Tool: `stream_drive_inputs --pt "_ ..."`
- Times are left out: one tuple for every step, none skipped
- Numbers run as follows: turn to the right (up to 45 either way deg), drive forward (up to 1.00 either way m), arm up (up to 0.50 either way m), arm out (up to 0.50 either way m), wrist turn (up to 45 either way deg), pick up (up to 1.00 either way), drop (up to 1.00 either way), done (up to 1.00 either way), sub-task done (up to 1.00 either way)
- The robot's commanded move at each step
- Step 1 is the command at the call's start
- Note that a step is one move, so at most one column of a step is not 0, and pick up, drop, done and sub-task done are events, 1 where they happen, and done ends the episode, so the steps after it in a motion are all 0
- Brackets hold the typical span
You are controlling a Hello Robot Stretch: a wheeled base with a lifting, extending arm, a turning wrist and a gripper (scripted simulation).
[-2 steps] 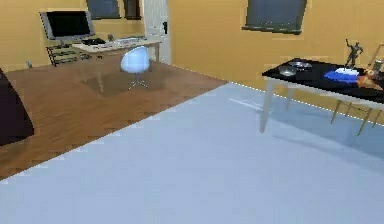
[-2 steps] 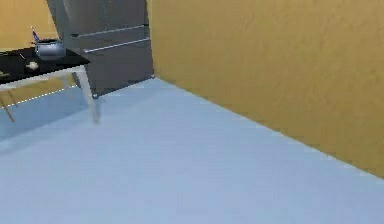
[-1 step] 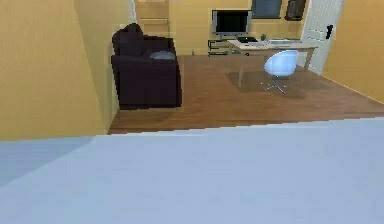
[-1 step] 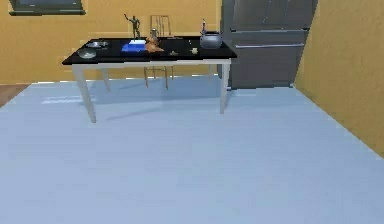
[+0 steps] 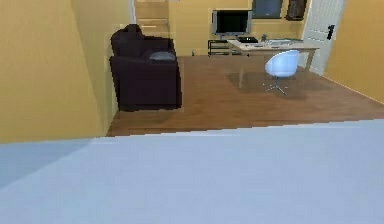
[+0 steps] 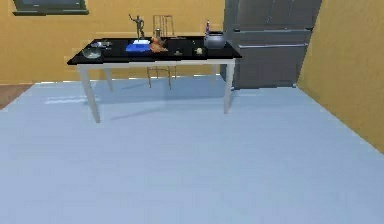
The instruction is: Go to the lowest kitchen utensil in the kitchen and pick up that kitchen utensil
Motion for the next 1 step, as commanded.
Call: stream_drive_inputs --pt "-45.0 0.00 0.00 0.00 0.0 0.00 0.00 0.00 0.00"
